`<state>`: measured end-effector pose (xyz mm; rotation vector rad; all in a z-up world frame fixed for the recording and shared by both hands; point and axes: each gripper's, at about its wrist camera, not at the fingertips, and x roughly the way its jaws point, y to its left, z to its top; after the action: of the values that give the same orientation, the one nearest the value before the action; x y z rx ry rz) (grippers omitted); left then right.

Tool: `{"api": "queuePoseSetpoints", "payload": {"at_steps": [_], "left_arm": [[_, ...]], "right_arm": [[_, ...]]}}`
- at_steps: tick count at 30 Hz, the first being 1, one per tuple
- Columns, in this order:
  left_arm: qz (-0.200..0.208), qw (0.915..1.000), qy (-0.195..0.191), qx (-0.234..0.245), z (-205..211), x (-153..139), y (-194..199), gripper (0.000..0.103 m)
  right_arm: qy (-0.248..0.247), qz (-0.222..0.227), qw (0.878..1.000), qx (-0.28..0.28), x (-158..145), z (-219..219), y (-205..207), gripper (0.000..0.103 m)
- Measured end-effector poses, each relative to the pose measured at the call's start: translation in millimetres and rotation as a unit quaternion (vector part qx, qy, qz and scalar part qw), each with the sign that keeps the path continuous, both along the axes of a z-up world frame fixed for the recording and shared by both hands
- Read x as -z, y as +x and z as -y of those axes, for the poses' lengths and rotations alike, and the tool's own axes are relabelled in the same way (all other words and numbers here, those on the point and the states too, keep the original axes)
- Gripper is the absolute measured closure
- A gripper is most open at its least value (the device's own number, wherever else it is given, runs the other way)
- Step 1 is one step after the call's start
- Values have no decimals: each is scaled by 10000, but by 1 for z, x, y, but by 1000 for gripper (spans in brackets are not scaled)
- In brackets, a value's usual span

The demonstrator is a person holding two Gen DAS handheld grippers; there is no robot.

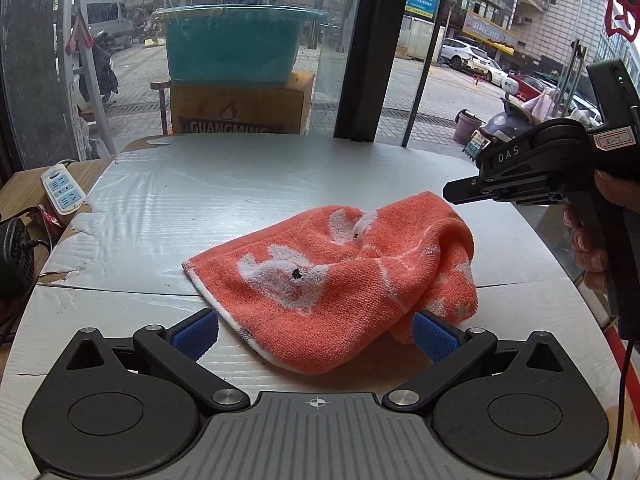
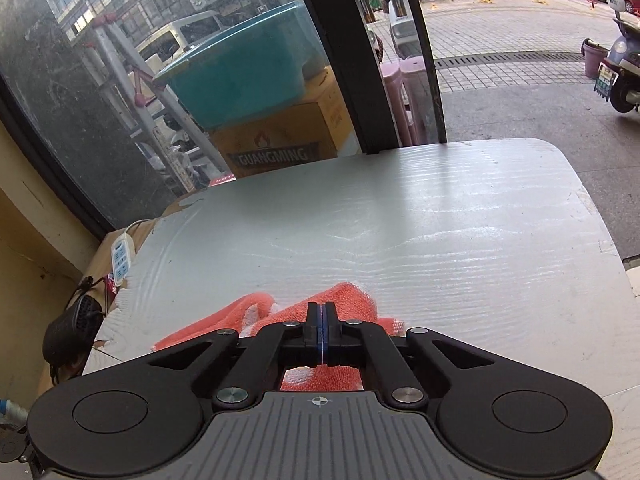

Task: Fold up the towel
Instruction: 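Lower the right gripper onto the orange towel and pinch a fold, then lift and pull the towel fold with the right gripper, then release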

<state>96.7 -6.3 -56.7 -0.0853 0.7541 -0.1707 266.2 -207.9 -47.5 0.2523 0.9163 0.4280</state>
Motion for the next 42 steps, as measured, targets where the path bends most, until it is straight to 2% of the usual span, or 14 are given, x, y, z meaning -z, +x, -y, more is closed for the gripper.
{"api": "queuePoseSetpoints", "payload": {"at_steps": [3,10,15,16,18,22,26,27,28,32,34,36,37,42], "left_arm": [[61,9997,-21,223,13,3,8,0],[159,9984,-37,546,42,11,21,0],[229,9965,124,796,68,19,32,0],[243,9967,285,727,74,22,35,4],[285,9955,696,580,81,30,40,28],[213,9966,720,336,72,32,41,51],[189,9974,682,158,58,24,35,69],[168,9973,698,124,55,22,34,74],[153,9976,672,81,51,20,30,76],[401,9984,367,-151,25,-4,13,80],[588,9972,319,-342,15,-15,7,80],[564,9960,417,-560,6,-19,7,80],[547,9952,468,-668,1,-22,7,80],[194,9929,480,-1067,-22,-13,8,80]], "right_arm": [[147,-323,9993,-118,10,0,11,98],[128,-299,9995,-6,19,-9,12,92],[325,-230,9991,177,14,6,10,75],[311,-253,9989,229,15,8,10,73],[303,-286,9986,315,15,13,9,58],[348,-413,9975,450,20,20,14,40],[597,-614,9963,-97,25,3,19,47],[669,-622,9955,-239,25,-2,18,82],[744,-619,9946,-380,23,-7,16,97],[910,-138,9919,-878,-6,-21,-7,96],[1051,286,9871,-1176,-28,-25,-24,89],[1211,550,9865,-950,-43,-20,-35,53],[1176,643,9879,-779,-46,-17,-38,45],[-149,98,9971,-742,-12,-25,-31,41]]}}
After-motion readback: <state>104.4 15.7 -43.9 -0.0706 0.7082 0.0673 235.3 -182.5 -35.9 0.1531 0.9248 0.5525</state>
